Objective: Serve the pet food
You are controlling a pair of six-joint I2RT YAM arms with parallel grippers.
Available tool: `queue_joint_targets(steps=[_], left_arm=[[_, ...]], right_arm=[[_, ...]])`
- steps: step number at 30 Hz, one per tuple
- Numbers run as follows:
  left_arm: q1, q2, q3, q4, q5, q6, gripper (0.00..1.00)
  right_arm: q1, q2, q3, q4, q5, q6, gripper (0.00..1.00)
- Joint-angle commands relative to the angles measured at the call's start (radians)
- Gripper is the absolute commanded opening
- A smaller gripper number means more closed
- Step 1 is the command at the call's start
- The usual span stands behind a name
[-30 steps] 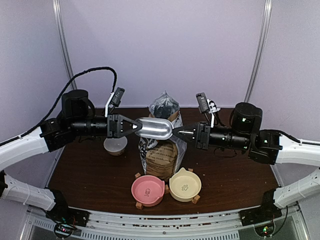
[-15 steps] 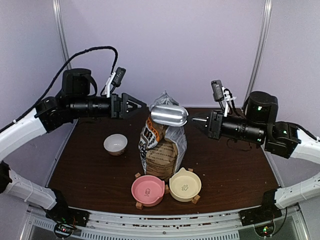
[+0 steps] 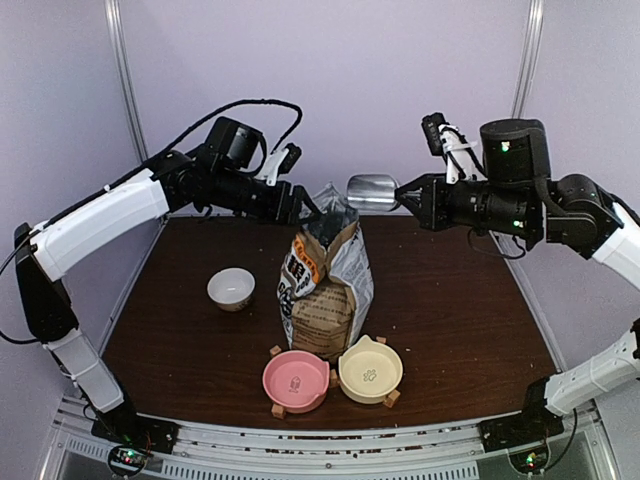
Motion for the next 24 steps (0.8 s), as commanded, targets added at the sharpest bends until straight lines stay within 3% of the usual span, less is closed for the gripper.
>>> queue_joint_targets(steps=[1,4,10,15,20,24], left_arm=[[0.006,0.02,0.072,-0.049,0.001,0.051,0.51],[0.007,0.029,0.079,-0.052,0.003,0.059,0.37],[0.013,0.051,0.086,-0.071,0.017,0.072,0.23],[0.017,0.054,0.091,-0.073,0.001,0.089,0.0],[0.016,0.044,0.115,-0.047,-0.052,0.149,0.0],[0.0,0.035,0.133,0.019,-0.01,0.22,0.0]], right_arm=[[-0.003,0.069,0.103,-0.133,0.058,-0.036,0.0],[-0.003,0.113,0.155,-0.147,0.044,-0.043,0.0],[-0.003,0.233,0.285,-0.213,0.026,-0.053,0.0],[-0.004,0.384,0.439,-0.334,0.033,-0.046,0.0],[-0.012,0.532,0.637,-0.551,0.106,0.007,0.0],[-0.031,0.581,0.673,-0.665,0.131,0.056,0.0]])
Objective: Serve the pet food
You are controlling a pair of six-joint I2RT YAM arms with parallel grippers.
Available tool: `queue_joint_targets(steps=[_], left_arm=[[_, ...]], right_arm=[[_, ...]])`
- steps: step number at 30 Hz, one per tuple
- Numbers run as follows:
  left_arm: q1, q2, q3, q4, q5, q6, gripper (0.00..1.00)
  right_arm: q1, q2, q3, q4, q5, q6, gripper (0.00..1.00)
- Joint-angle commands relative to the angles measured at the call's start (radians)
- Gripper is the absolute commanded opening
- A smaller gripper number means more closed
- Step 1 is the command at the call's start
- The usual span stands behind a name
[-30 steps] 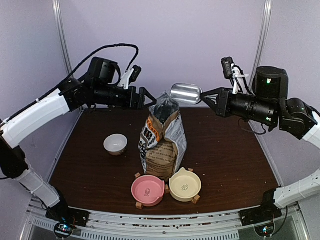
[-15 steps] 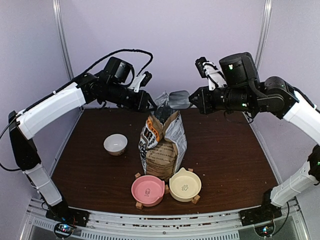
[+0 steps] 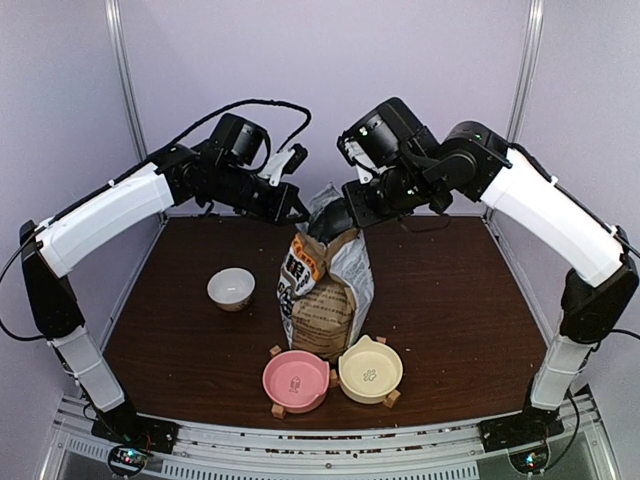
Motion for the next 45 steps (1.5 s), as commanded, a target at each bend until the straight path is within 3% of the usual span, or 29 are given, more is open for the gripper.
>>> queue_joint_targets(steps=[1,5,10,15,19,24,34,45], left_arm=[[-0.02,-0.008,0.066,0.114,0.005,0.113,0.0],[-0.059,0.026,0.124,0.124,0.013,0.168,0.0],[-0.068,0.059,0.087,0.185,0.048,0.157,0.0],[-0.068,0.068,0.024,0.237,0.044,0.151,0.0],[-0.068,0.066,-0.011,0.27,0.03,0.138,0.0],[-0.066,0.06,-0.038,0.292,0.016,0.124,0.0],[-0.055,0.031,-0.065,0.307,-0.022,0.1,0.0],[-0.044,-0.043,-0.116,0.326,-0.03,0.093,0.0]], right_arm=[[-0.029,0.023,0.037,-0.212,0.069,0.069,0.0],[-0.066,0.041,-0.03,-0.248,0.087,0.106,0.0],[-0.125,0.103,-0.131,-0.212,0.023,0.121,0.0],[-0.145,0.222,-0.119,-0.168,-0.112,0.104,0.0],[-0.155,0.238,-0.16,-0.027,-0.316,0.113,0.0],[-0.171,0.18,-0.197,0.113,-0.506,0.16,0.0],[-0.234,-0.035,-0.391,0.386,-0.748,0.301,0.0],[-0.293,-0.187,-0.542,0.515,-0.844,0.424,0.0]])
